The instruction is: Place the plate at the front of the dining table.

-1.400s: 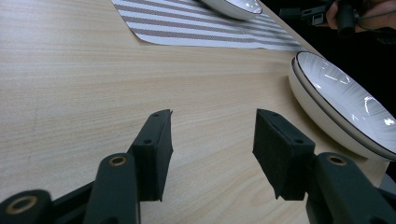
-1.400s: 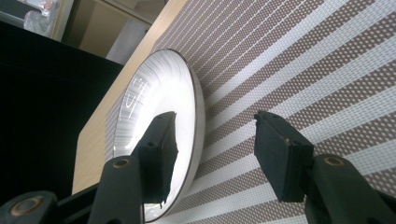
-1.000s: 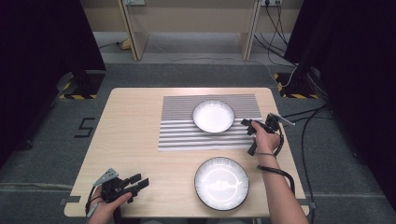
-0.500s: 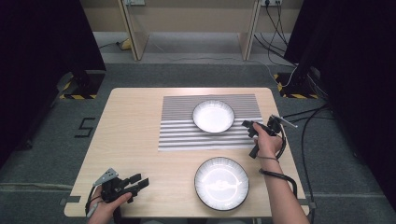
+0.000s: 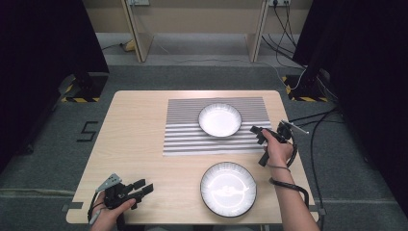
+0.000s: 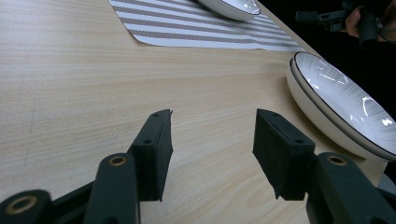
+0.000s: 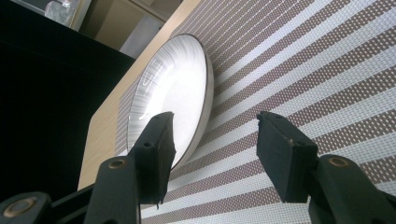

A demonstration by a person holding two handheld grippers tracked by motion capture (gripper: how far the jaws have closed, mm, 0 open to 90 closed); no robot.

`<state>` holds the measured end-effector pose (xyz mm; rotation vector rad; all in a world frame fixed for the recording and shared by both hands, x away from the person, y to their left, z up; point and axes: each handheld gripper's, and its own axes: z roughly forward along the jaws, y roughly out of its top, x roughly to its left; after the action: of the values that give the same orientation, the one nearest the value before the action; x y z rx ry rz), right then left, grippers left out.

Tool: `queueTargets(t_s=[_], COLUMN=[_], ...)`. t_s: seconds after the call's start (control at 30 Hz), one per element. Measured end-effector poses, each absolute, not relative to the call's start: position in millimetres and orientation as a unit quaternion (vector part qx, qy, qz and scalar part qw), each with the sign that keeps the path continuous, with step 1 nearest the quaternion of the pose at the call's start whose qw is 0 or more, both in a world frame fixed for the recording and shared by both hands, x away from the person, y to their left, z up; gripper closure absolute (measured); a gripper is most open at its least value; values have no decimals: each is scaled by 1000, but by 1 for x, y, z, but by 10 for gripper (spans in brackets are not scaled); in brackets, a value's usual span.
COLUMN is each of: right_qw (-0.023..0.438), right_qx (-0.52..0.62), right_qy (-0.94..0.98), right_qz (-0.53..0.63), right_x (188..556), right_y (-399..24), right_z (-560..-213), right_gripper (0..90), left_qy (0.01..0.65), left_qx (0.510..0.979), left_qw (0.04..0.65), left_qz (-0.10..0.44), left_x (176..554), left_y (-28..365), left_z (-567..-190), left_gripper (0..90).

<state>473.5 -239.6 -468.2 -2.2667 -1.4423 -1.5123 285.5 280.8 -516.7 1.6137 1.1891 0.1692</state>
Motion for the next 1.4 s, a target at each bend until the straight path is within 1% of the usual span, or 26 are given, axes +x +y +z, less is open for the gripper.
queueTargets(t_s=[0.53, 0.77, 0.8, 1.03, 1.4], right_qw=[21, 18, 12, 17, 9], right_qx=[-734, -732, -731, -732, -727], right_qy=[-476, -476, -481, -478, -486], right_qz=[-484, -486, -484, -485, -486], right_x=[462, 457, 456, 451, 441], right_y=[-244, -246, -247, -250, -252], right_z=[-475, -474, -474, -474, -474], right_gripper=[464, 464, 464, 463, 462], left_qy=[500, 500, 500, 500, 500], left_qx=[677, 677, 677, 677, 677], left_qw=[535, 535, 535, 535, 536], left_qz=[72, 72, 72, 72, 73], left_x=[285, 285, 285, 285, 285], left_y=[281, 281, 281, 281, 281], left_z=[-517, -516, -516, -516, -516], left_gripper=[467, 467, 467, 467, 467])
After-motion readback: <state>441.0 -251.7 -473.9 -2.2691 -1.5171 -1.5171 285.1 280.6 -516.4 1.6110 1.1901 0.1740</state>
